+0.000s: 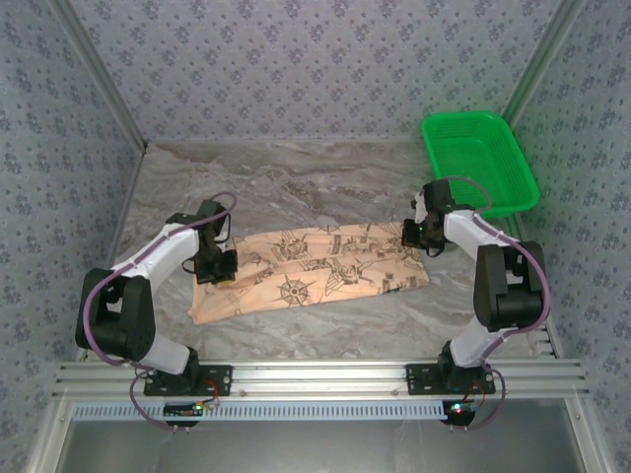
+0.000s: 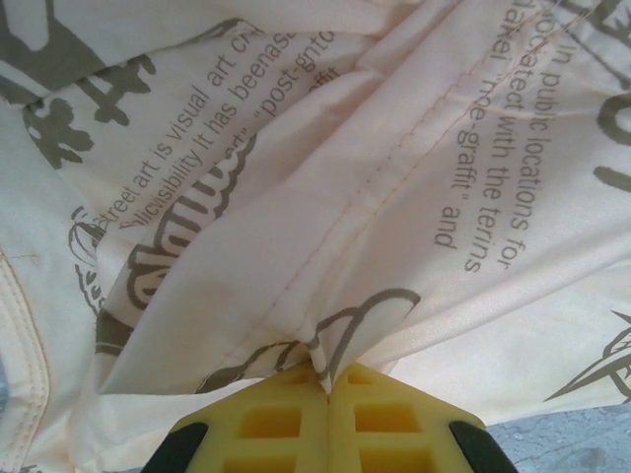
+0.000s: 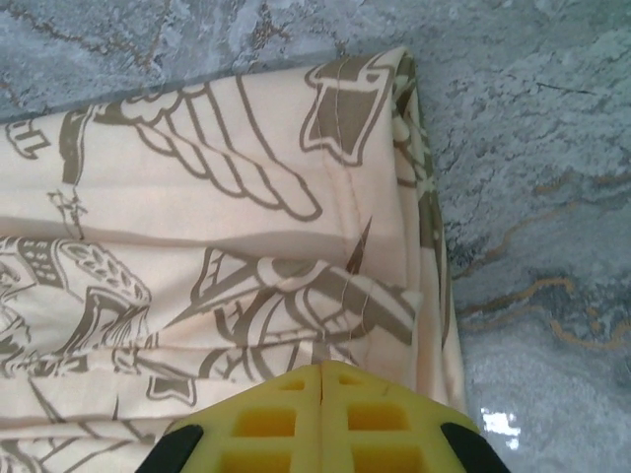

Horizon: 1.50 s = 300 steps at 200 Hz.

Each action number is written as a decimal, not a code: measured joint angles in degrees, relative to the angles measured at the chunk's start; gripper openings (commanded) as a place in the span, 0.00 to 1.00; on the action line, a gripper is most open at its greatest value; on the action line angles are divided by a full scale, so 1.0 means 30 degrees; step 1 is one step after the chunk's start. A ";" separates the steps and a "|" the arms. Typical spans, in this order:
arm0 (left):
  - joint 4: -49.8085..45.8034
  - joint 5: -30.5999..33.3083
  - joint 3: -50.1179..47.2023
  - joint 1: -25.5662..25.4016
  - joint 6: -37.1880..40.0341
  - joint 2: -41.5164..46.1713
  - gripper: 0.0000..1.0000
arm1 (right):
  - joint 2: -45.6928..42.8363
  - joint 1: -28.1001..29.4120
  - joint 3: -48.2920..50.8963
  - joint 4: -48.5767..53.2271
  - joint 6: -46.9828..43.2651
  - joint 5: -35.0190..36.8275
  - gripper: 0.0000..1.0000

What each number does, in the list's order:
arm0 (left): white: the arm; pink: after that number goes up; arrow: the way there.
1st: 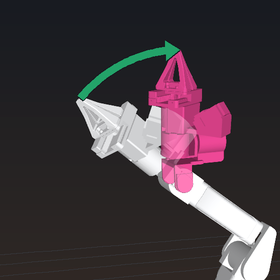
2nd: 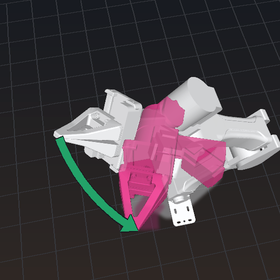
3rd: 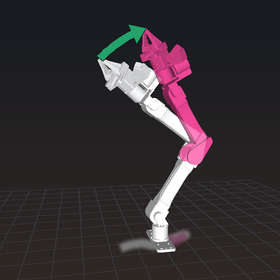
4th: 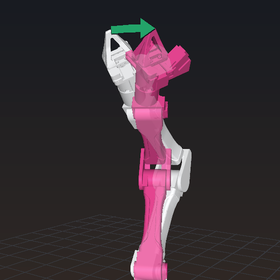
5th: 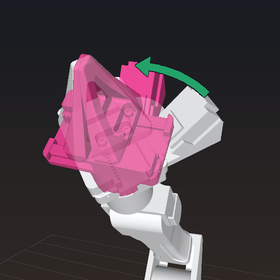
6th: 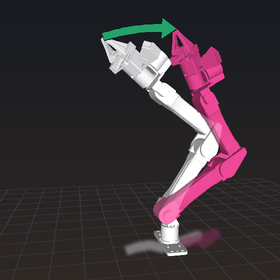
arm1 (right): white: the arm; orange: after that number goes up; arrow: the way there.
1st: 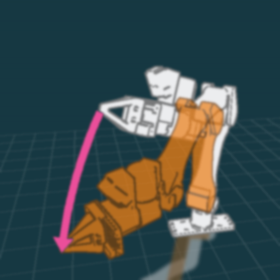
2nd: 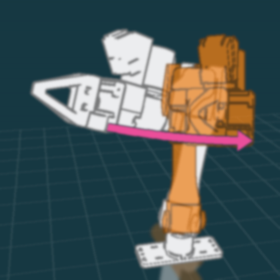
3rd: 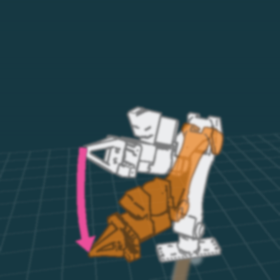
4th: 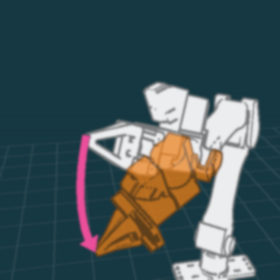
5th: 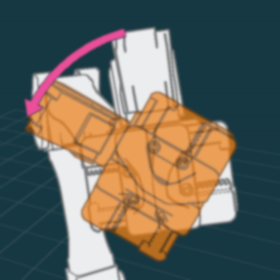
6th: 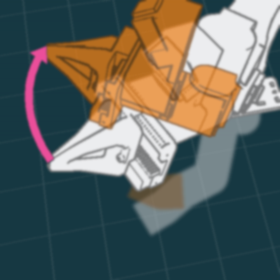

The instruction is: Fold the inside-out t-shirt

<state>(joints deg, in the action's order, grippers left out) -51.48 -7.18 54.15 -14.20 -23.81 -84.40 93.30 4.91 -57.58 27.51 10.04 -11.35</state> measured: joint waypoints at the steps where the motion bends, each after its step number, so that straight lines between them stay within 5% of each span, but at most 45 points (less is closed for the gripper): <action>1: 0.0000 -0.0007 0.0000 0.0007 0.0000 0.0000 0.01 | -0.0029 -0.0007 0.0000 0.0015 0.0000 0.0007 0.12; 13: -0.0007 -0.0124 0.0000 0.0109 0.0022 0.0007 0.01 | -0.0495 -0.0007 0.0000 0.0284 0.0036 0.0219 0.39; 37: 0.0000 -0.0313 0.0000 0.0109 0.0087 0.0036 0.01 | -0.0911 -0.0138 0.0066 0.0313 0.0058 0.0554 0.43; 82: 0.0000 -0.0488 -0.0015 0.0109 0.0095 0.0029 0.00 | 0.0459 -0.0350 0.0175 -0.0175 0.0204 0.0335 0.28; 112: 0.0000 -0.0539 -0.0036 0.0109 0.0095 0.0036 0.00 | 0.1020 -0.0379 0.0175 -0.0197 0.0248 0.0270 0.03; 169: -0.0277 -0.1115 -0.0036 0.0685 0.0073 0.0240 0.00 | -0.0342 -0.0277 0.0066 0.1056 -0.0080 0.0175 0.02; 197: -0.0692 -0.1661 -0.0051 0.1246 0.0080 0.0503 0.08 | -0.1566 0.0444 0.0918 0.1486 0.0386 0.1144 0.07; 220: -0.0954 -0.2055 -0.0109 0.1479 -0.0044 0.0867 0.36 | -0.1792 0.0699 0.2149 0.2033 0.1268 0.1851 0.32; 258: -0.1494 -0.3439 -0.0015 0.1792 0.0138 0.1129 0.57 | -0.1749 0.0707 0.1880 0.3206 0.2732 0.3854 0.34; 300: -0.2098 -0.3701 0.2055 0.2120 0.0007 0.2018 0.55 | -0.1770 0.3337 -0.0794 0.3745 0.2412 0.3861 0.34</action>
<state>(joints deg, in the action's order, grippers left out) -57.78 -18.28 60.31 -7.84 -23.79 -78.35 87.99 14.92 -59.96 38.74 17.28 0.23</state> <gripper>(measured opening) 0.569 0.341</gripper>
